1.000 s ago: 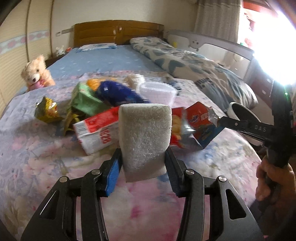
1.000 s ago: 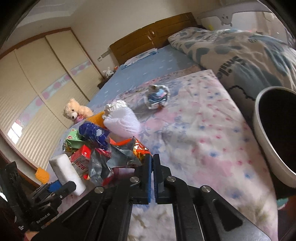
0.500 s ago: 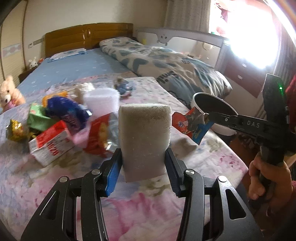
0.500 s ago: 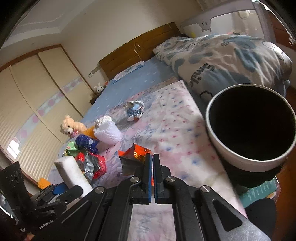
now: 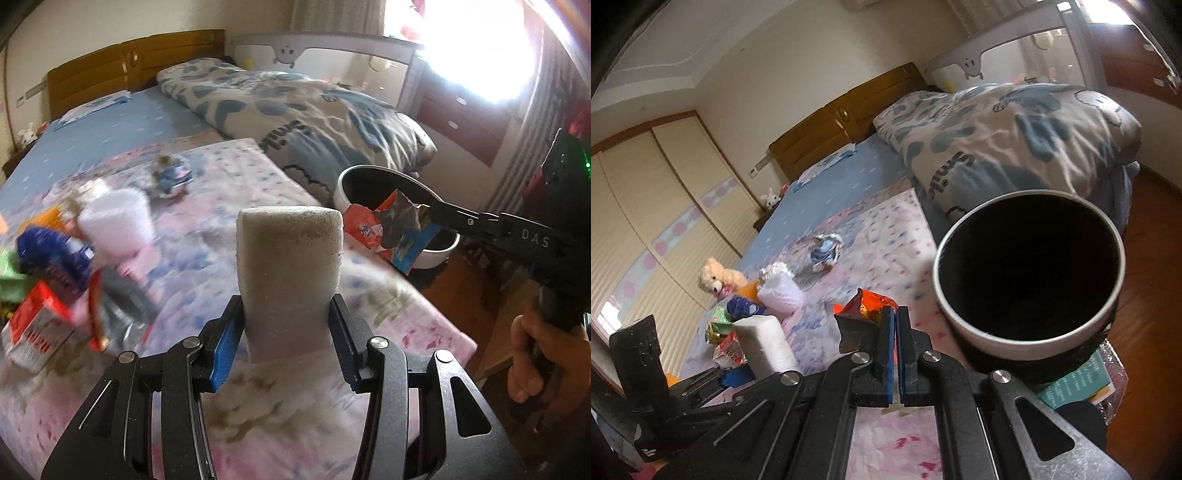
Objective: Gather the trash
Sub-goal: 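Carry both items over the black bin and open both tools to drop them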
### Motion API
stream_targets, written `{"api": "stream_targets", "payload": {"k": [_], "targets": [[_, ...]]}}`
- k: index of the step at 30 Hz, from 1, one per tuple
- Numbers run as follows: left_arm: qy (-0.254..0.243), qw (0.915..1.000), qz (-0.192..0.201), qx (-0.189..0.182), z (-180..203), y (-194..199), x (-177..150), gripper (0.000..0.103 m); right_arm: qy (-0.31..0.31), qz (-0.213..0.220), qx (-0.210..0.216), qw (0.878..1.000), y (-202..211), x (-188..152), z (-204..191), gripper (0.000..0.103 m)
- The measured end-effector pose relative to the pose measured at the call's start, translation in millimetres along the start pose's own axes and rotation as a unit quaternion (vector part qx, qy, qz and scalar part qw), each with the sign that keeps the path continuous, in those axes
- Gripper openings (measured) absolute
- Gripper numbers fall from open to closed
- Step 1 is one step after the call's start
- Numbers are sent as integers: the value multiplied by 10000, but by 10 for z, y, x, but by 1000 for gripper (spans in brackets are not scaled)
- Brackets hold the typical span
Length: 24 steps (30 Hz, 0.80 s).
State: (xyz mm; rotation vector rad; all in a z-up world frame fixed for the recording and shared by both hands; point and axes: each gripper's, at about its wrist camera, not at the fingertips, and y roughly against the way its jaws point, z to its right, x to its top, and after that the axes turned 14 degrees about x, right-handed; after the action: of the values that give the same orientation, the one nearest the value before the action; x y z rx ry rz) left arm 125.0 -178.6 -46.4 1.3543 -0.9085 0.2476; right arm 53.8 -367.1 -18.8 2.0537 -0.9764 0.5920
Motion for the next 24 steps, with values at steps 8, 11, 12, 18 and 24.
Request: {"api": "stream_targets", "payload": {"k": [8,11,12,18,24], "targets": [[-311,9992,-2,-239,354,-110,252,45,-38,298,-224,9993,267,190,206,1],[-412,9987,1,-305,476,-152,345,45,-58,386,-336,9987,335,255,306,1],[-463,9984,6,-321,533,-171,379,45,-95,411,-375,9984,354,277,361,1],[-707,9964,-58,-463,837,-312,555,45,-243,449,-549,9972,394,336,615,1],[-898,9943,-187,-542,1074,-520,718,46,-432,396,-643,9962,378,362,870,1]]}}
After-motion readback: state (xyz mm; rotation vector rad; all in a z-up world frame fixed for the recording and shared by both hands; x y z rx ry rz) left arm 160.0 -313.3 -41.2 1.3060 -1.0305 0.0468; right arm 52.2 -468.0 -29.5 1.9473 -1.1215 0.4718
